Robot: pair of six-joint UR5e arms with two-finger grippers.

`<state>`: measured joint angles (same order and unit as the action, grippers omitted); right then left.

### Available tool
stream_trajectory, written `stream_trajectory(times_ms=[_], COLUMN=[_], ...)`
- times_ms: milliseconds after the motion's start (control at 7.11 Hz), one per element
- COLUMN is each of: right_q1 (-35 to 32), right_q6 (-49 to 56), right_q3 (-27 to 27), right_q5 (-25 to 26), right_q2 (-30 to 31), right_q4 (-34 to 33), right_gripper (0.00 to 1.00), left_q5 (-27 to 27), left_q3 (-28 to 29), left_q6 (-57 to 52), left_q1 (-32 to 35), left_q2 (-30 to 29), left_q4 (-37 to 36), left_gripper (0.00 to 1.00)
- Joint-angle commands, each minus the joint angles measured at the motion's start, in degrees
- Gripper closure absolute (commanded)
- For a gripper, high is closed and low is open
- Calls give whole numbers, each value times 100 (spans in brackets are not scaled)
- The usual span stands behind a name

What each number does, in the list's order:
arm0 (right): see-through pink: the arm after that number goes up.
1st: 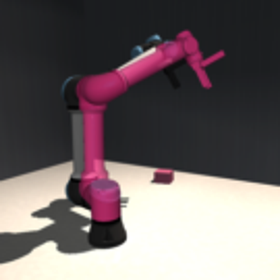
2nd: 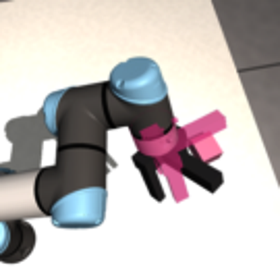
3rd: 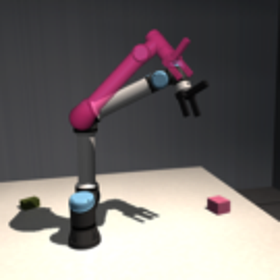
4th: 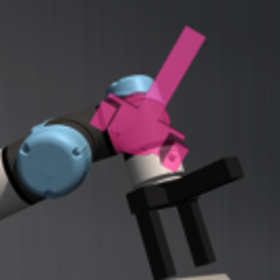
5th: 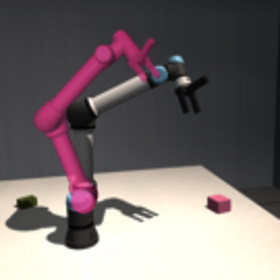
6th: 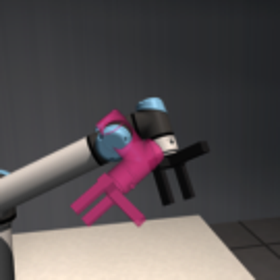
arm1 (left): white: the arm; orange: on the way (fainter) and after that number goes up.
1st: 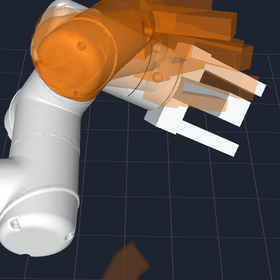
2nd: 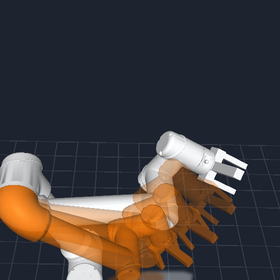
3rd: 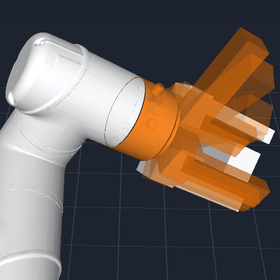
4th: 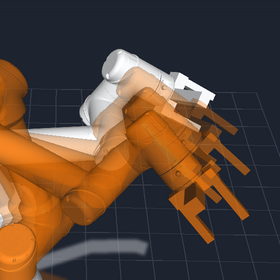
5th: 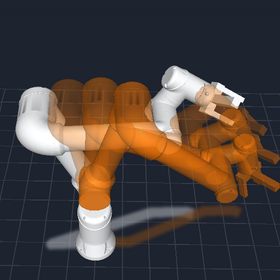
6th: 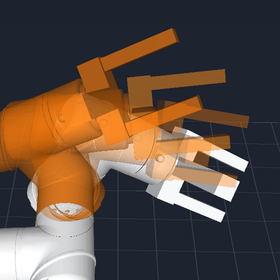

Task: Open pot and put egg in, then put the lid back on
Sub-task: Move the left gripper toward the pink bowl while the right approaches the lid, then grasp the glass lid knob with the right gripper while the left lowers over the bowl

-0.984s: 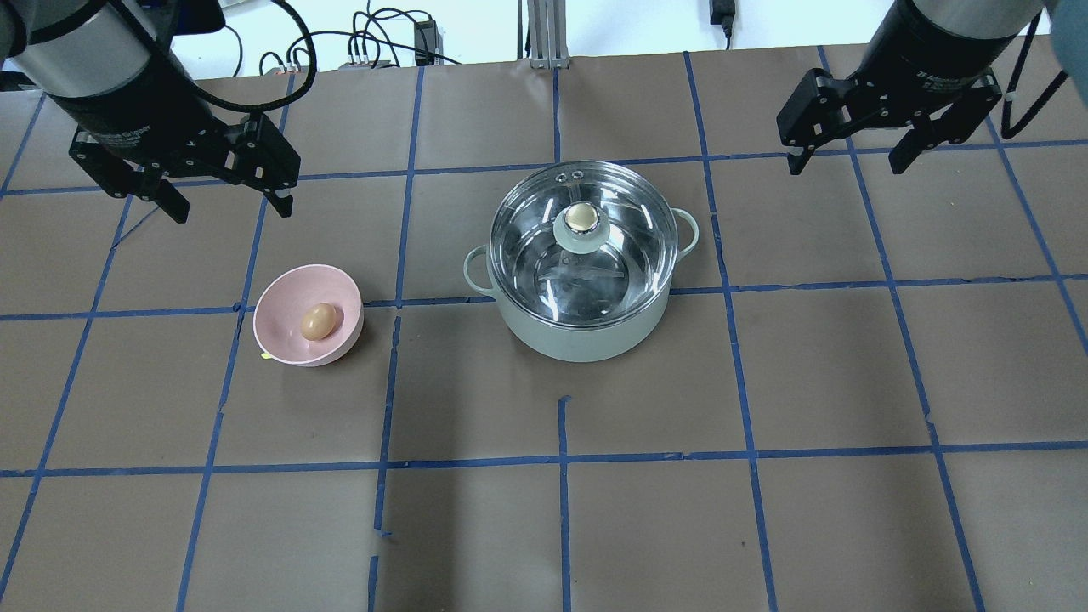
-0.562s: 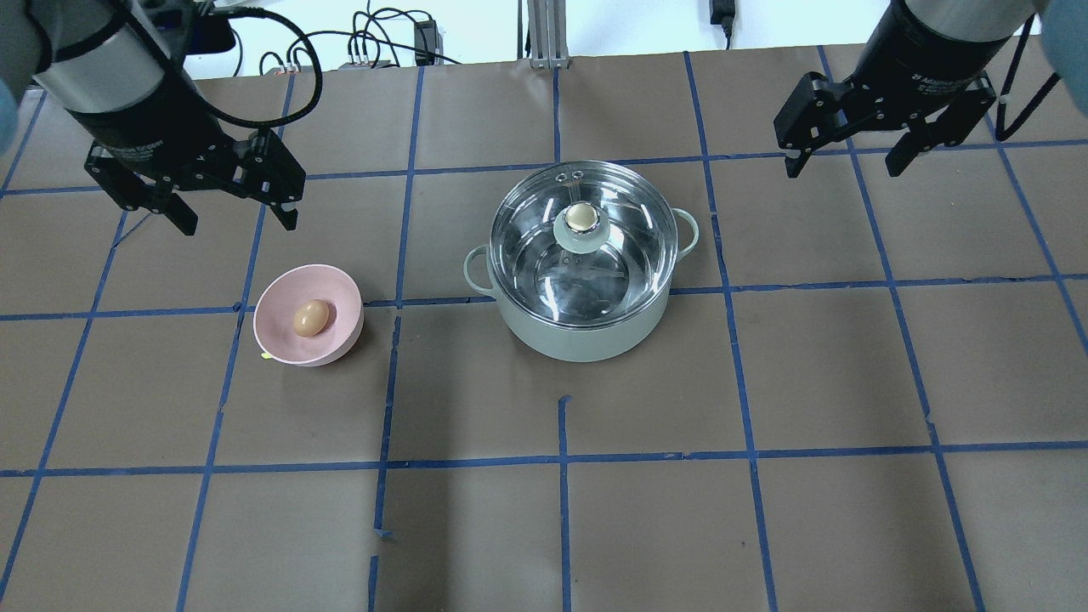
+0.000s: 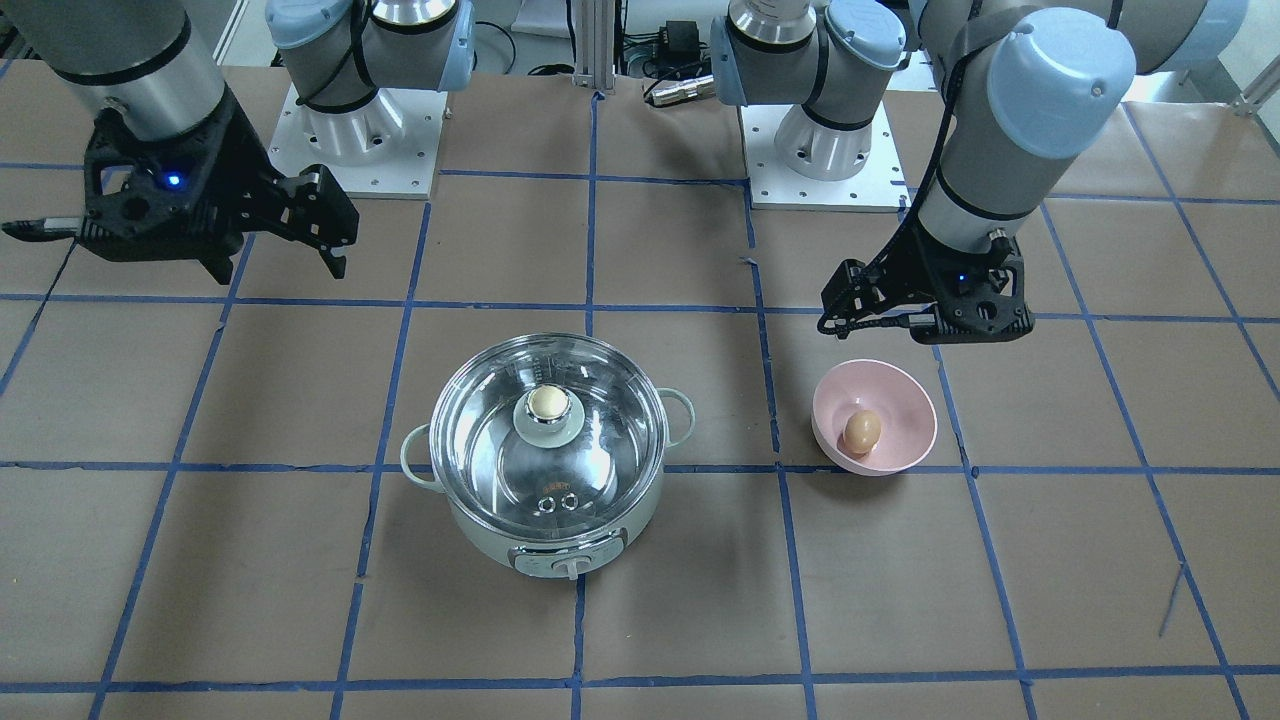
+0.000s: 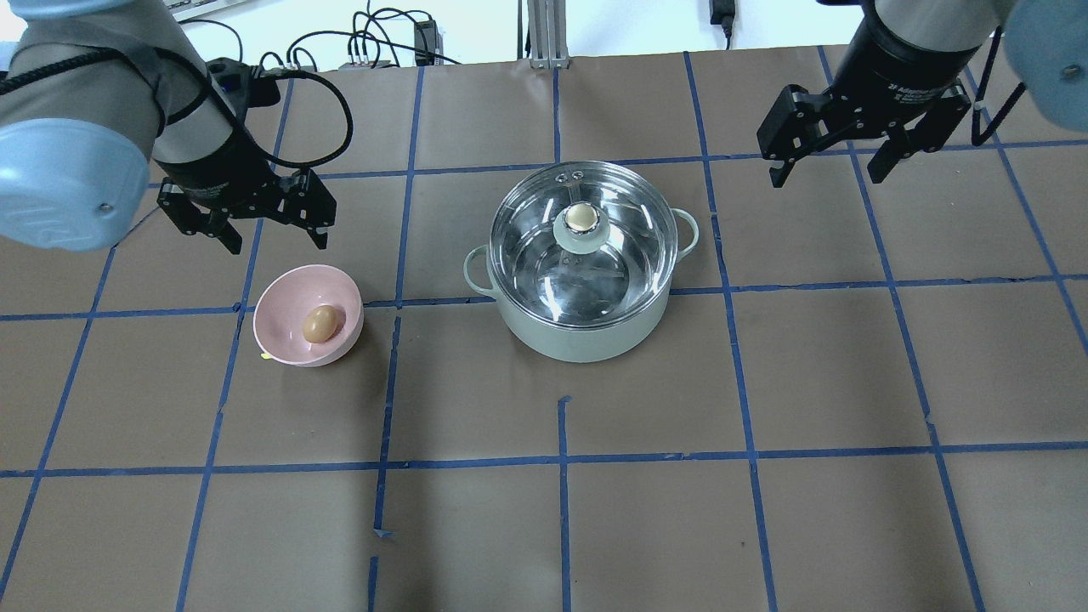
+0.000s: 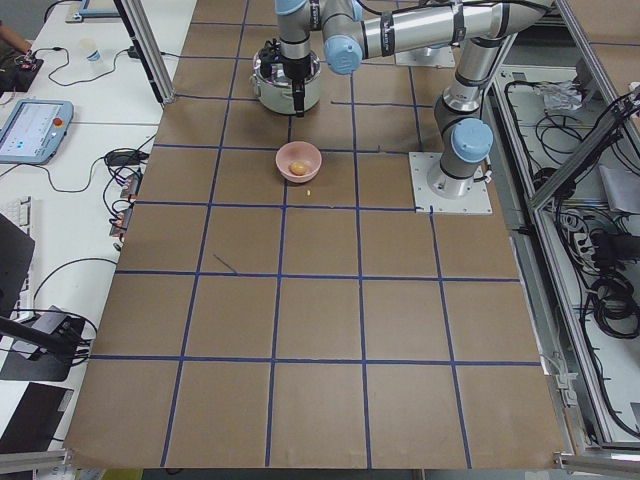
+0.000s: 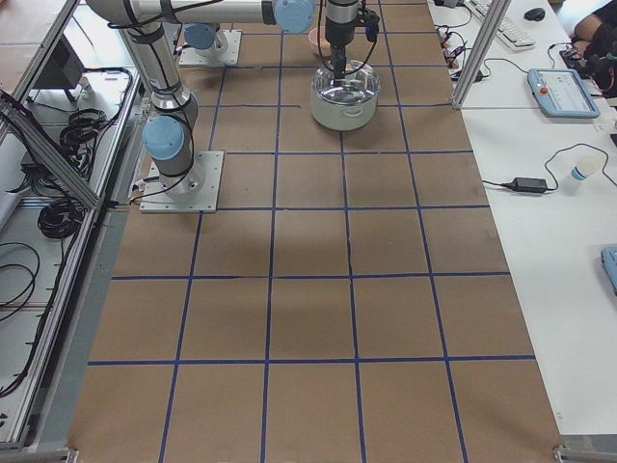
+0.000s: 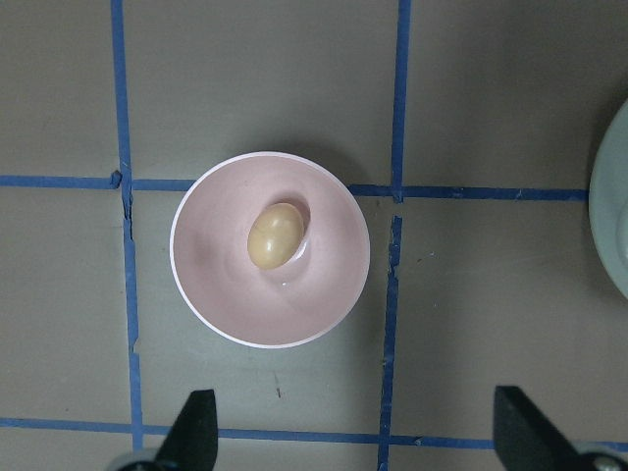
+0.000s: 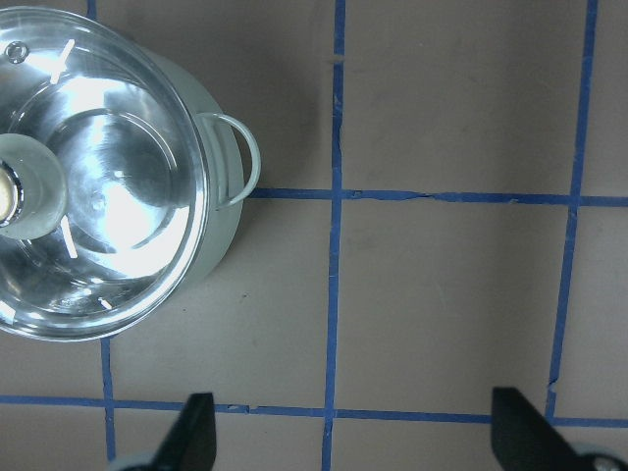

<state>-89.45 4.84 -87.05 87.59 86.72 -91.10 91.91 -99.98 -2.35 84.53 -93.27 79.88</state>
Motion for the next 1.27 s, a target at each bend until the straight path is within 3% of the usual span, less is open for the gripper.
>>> stream_trajectory(times_ms=[0,281,422,562,844,1125], right_q1=[-631,-1430,-1826,-2030,-2076,-2094], right_q6=[-271,-1288,-1980,-2039,-2075,-2118], right_q3=[466,925,900,804,471,452], right_q5=[-23,99,248,685,646,610], right_q2=[-732,-1567,-1849,-2000,-1993,-1984], right_q4=[-426,-862,-1239,-1374,-1567,-1621], right_gripper=[0,1,0,0,0,1], left_q5=[-93,-173,-182,-182,-366,-349], left_q3=[-266,-714,-960,-1066,-1111,-1295], left_q6=[-386,-625,-687,-818,-1020,-1924], left_q1=[-313,-402,-437,-446,-446,-577], left_q2=[-34,-60,-60,-78,-453,-447], left_q4=[-217,-1075,-1410,-1640,-2060,-2125], left_gripper=[0,0,0,0,0,0])
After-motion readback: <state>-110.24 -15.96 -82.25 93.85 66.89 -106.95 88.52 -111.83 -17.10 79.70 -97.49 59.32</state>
